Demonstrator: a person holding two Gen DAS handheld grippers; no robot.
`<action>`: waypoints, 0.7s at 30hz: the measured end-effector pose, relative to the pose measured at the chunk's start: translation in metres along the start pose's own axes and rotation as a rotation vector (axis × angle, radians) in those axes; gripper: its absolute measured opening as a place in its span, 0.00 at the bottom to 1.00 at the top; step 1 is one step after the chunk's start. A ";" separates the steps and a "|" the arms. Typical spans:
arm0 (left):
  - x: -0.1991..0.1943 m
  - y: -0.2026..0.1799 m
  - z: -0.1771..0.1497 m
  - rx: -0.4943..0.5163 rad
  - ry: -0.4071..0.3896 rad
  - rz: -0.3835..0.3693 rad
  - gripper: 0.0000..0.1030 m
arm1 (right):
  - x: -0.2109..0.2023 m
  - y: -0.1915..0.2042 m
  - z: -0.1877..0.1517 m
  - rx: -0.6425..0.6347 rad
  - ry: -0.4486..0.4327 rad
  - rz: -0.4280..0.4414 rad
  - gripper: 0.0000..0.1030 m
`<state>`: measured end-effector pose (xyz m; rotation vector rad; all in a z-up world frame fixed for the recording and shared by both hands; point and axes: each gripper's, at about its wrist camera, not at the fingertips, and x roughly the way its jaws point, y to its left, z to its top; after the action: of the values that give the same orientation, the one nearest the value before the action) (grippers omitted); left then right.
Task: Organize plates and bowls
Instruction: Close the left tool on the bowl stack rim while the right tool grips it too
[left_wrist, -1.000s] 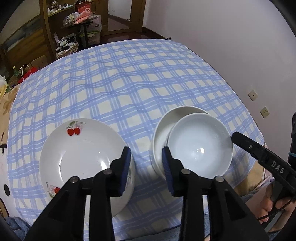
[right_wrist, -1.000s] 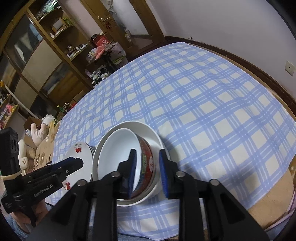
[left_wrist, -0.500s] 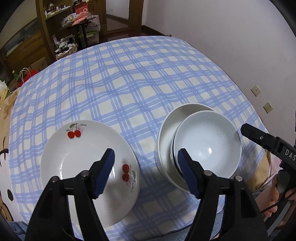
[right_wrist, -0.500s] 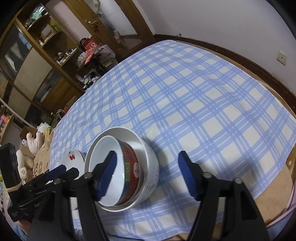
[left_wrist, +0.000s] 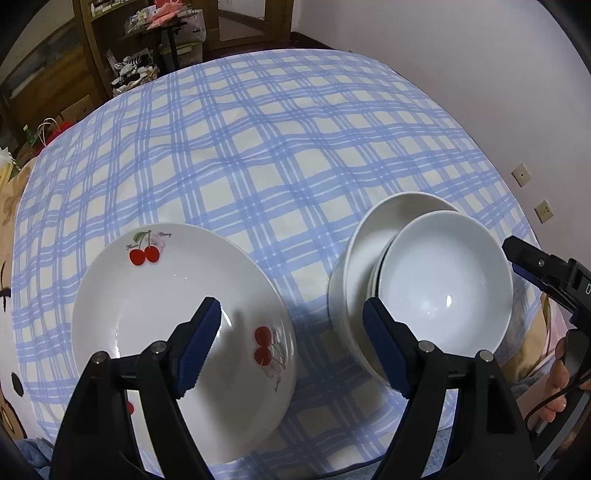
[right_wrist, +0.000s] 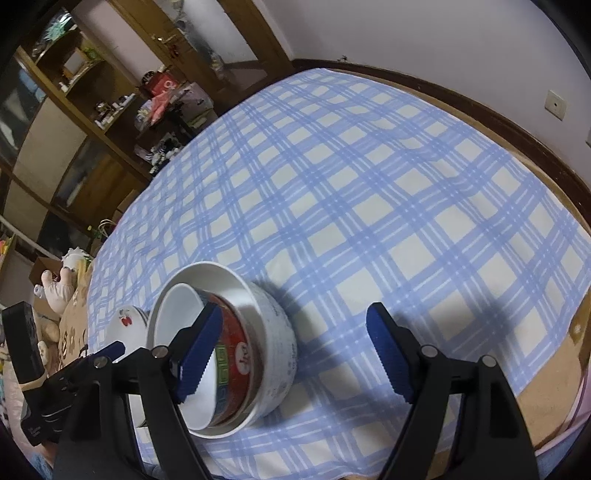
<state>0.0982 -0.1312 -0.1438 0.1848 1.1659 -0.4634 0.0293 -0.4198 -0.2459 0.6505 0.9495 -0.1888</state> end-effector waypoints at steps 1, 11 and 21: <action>0.001 0.000 0.000 -0.004 0.003 0.001 0.76 | 0.001 -0.001 0.000 0.004 0.005 -0.003 0.82; 0.001 -0.011 0.000 0.055 -0.022 0.012 0.54 | 0.011 -0.002 -0.002 0.009 0.042 -0.028 0.82; 0.010 -0.014 -0.004 0.014 0.021 -0.092 0.25 | 0.015 0.003 -0.004 -0.014 0.071 0.003 0.45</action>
<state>0.0920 -0.1451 -0.1533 0.1494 1.1958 -0.5517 0.0359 -0.4130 -0.2581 0.6488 1.0168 -0.1571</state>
